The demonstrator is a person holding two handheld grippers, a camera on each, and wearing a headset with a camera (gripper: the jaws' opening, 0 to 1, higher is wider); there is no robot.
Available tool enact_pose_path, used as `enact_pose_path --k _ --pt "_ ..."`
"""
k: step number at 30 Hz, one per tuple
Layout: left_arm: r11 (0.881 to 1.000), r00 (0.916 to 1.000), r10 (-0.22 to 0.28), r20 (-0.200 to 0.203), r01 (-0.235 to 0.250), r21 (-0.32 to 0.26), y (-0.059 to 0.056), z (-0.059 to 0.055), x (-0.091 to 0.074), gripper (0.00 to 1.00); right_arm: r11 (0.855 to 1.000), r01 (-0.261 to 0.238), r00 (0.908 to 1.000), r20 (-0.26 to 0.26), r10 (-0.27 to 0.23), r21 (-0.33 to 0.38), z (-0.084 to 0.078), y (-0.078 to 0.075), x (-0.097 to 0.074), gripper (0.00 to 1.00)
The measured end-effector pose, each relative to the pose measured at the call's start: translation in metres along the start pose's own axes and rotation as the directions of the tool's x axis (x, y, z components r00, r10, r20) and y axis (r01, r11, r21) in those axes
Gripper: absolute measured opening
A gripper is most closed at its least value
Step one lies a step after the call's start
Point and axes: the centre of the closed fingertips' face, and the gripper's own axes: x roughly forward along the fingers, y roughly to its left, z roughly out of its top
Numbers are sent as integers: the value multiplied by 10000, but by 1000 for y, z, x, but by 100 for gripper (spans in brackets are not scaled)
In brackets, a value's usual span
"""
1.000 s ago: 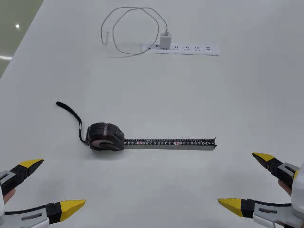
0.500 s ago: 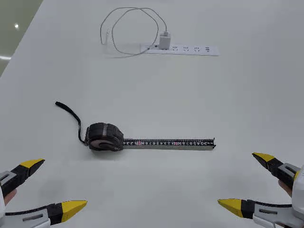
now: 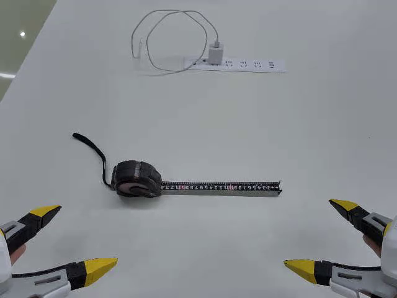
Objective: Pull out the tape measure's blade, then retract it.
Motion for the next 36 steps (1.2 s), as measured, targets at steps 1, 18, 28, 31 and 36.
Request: enact_pose_path --k 1,18,28,31,36 --pt "10000 10000 8 -12 -8 -16 0 0 0 87 10000 6 10000 -10 -6 -12 0 0 0 87" --pt "9996 9999 103 48 -102 -249 -1 4 10 88 9999 -74 10000 -21 74 -121 3 -2 4 87" --pt "9993 9999 150 -59 -152 -331 -3 8 23 87 9999 -107 9999 -74 106 -134 2 -5 5 86" --pt "9994 9999 147 -38 -148 -325 -4 11 28 87 9999 -106 9999 -62 106 -125 2 -5 5 86" --pt "9993 9999 146 -7 -146 -357 -5 14 33 87 9998 -126 9999 -68 125 -174 3 -6 6 86"
